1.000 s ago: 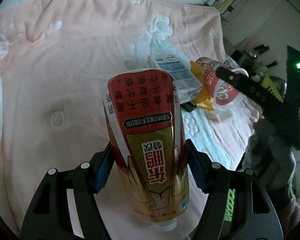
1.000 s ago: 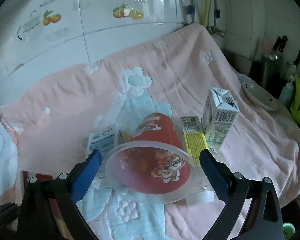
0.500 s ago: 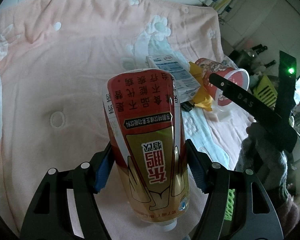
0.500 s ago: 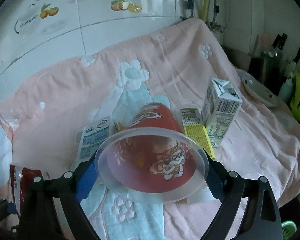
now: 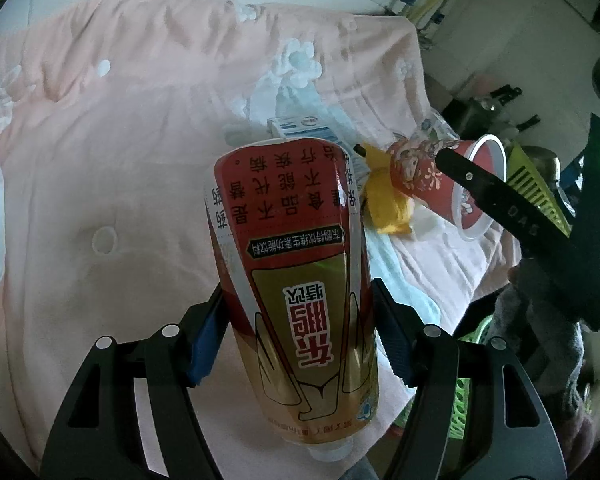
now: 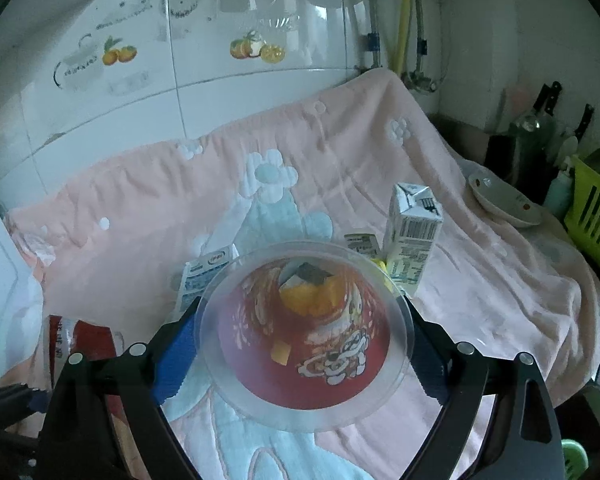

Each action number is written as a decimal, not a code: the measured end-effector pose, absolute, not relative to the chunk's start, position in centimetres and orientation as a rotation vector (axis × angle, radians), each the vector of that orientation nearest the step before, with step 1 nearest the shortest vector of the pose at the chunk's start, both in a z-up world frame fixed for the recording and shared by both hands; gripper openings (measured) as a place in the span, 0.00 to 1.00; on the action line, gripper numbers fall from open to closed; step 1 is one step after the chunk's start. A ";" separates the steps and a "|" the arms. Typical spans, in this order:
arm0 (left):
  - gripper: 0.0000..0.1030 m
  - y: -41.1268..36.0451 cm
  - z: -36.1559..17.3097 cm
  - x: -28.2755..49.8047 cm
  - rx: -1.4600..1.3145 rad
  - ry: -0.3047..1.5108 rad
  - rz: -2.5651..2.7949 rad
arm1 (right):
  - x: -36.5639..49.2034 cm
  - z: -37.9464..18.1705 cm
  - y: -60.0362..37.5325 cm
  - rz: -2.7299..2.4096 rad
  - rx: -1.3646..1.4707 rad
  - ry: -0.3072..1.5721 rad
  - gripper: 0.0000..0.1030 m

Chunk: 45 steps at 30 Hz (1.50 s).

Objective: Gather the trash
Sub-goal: 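Release the red-printed cup into the green basket with the right gripper while the left carries the bottle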

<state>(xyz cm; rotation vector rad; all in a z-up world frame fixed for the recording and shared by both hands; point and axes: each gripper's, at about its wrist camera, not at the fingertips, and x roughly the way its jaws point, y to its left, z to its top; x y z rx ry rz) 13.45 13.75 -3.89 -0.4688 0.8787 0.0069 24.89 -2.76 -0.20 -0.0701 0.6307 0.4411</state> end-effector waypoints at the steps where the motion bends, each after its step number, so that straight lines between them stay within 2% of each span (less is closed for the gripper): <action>1: 0.65 13.7 -3.8 13.4 -0.469 0.878 0.006 | 24.7 0.0 -2.9 0.444 -0.069 0.627 0.85; 24: 0.65 10.3 -3.0 13.4 -0.441 0.881 -0.080 | 19.2 3.3 -7.2 0.462 -0.073 0.559 0.85; 35: 0.65 5.7 -2.4 13.3 -0.387 0.884 -0.175 | 16.1 2.2 -13.8 0.369 -0.040 0.576 0.85; 45: 0.65 -1.5 -2.3 13.2 -0.313 0.919 -0.309 | 12.7 -0.5 -22.4 0.224 0.014 0.627 0.85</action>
